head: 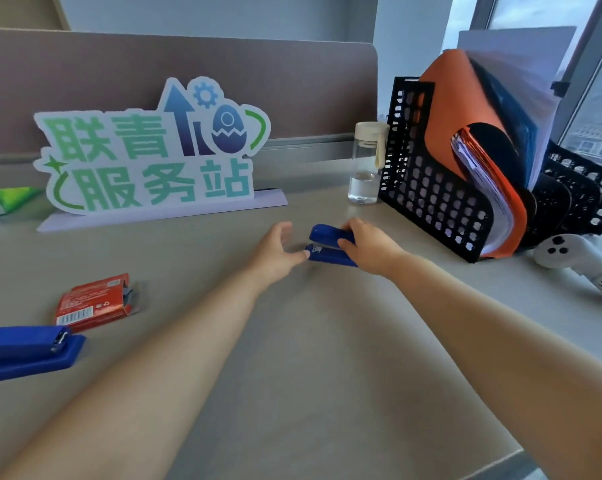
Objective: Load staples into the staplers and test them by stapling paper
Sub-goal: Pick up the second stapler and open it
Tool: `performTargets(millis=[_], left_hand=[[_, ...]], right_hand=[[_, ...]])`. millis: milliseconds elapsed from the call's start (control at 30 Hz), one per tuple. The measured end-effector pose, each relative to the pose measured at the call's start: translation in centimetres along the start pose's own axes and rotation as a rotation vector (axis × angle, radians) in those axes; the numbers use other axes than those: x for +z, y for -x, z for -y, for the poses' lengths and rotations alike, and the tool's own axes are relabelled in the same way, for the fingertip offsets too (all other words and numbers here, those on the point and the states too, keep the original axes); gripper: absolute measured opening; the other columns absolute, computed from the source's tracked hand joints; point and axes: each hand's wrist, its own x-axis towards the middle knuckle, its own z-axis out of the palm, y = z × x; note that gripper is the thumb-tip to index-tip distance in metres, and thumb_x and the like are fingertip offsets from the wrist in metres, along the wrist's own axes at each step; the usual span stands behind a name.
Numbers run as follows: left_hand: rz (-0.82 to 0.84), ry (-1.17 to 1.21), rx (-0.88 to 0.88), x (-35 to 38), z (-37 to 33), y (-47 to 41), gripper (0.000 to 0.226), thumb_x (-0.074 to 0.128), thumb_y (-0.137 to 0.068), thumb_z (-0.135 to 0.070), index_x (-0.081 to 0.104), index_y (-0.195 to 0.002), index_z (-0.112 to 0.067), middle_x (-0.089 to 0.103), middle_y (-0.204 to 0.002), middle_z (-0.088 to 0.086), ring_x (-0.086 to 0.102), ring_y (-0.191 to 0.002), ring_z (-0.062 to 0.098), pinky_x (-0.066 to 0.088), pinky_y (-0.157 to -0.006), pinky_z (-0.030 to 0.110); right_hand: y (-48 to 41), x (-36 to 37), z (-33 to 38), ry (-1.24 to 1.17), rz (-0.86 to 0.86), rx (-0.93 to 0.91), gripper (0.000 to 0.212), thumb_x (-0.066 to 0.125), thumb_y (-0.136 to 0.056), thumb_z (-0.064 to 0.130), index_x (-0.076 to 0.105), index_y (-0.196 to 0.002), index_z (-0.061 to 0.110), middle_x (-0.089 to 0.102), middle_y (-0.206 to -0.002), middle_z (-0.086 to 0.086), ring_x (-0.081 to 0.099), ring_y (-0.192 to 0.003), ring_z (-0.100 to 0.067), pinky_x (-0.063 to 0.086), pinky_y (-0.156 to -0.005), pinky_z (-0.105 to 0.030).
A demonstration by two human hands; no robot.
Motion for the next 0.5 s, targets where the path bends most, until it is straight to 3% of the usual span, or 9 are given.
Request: performTargets(millis=[133,200,400,500], left_hand=[[0.118,-0.121,0.021,-3.0,0.0,2.8,0.072,0.071,-0.074,0.001,0.033,-0.134,-0.011,0.056,-0.125,0.017,0.058,-0.1,0.021,0.045,-0.093,0.031],[0.125,-0.215,0.018,-5.2,0.5,4.6,0.072,0.073,-0.071,0.0,0.037,-0.132,-0.013,0.061,-0.117,0.013,0.06,-0.094,0.02,0.046,-0.091,0.03],[0.03,-0.266,0.008,-9.3,2.1,10.2,0.054,0.07,-0.076,-0.004,0.047,-0.125,-0.011,0.064,-0.103,0.005,0.062,-0.088,0.015,0.044,-0.07,0.011],[-0.072,-0.222,0.005,-10.5,3.0,12.4,0.051,0.072,-0.076,-0.006,0.049,-0.121,-0.011,0.065,-0.093,0.001,0.061,-0.074,0.005,0.044,-0.057,0.0]], right_hand=[[2.6,0.9,3.8,-0.04,0.085,-0.099,0.029,0.051,-0.091,0.028,0.047,-0.112,0.008,0.06,-0.107,-0.013,0.055,-0.093,-0.028,0.043,-0.079,-0.036],[3.6,1.4,5.8,-0.052,0.126,-0.158,0.028,0.053,-0.09,0.028,0.048,-0.11,0.009,0.06,-0.106,-0.012,0.052,-0.088,-0.025,0.04,-0.075,-0.032],[5.5,3.7,11.0,-0.092,0.228,-0.302,0.024,0.053,-0.09,0.027,0.051,-0.106,0.01,0.059,-0.099,-0.009,0.049,-0.083,-0.022,0.036,-0.073,-0.03],[6.0,4.8,12.7,-0.133,0.231,-0.346,0.016,0.055,-0.089,0.029,0.049,-0.094,0.015,0.055,-0.089,-0.004,0.049,-0.08,-0.021,0.036,-0.071,-0.029]])
